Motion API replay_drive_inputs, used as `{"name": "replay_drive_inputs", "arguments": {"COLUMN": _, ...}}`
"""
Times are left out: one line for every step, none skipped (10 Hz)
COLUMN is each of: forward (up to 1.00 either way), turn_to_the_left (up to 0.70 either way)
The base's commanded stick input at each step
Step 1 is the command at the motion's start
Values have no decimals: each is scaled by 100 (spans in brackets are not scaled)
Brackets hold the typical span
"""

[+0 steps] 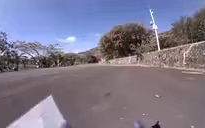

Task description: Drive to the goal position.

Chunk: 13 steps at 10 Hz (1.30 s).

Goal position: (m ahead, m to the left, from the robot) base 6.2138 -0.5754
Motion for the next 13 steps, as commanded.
{"name": "replay_drive_inputs", "arguments": {"forward": 50, "turn_to_the_left": 0}}
{"name": "replay_drive_inputs", "arguments": {"forward": 50, "turn_to_the_left": 0}}
{"name": "replay_drive_inputs", "arguments": {"forward": 50, "turn_to_the_left": 0}}
{"name": "replay_drive_inputs", "arguments": {"forward": 50, "turn_to_the_left": 0}}
{"name": "replay_drive_inputs", "arguments": {"forward": 50, "turn_to_the_left": 0}}
{"name": "replay_drive_inputs", "arguments": {"forward": 50, "turn_to_the_left": 0}}
{"name": "replay_drive_inputs", "arguments": {"forward": 50, "turn_to_the_left": 0}}
{"name": "replay_drive_inputs", "arguments": {"forward": 50, "turn_to_the_left": 0}}
{"name": "replay_drive_inputs", "arguments": {"forward": 50, "turn_to_the_left": 0}}
{"name": "replay_drive_inputs", "arguments": {"forward": 50, "turn_to_the_left": 0}}
{"name": "replay_drive_inputs", "arguments": {"forward": 50, "turn_to_the_left": 0}}
{"name": "replay_drive_inputs", "arguments": {"forward": 50, "turn_to_the_left": 0}}
{"name": "replay_drive_inputs", "arguments": {"forward": 50, "turn_to_the_left": 0}}
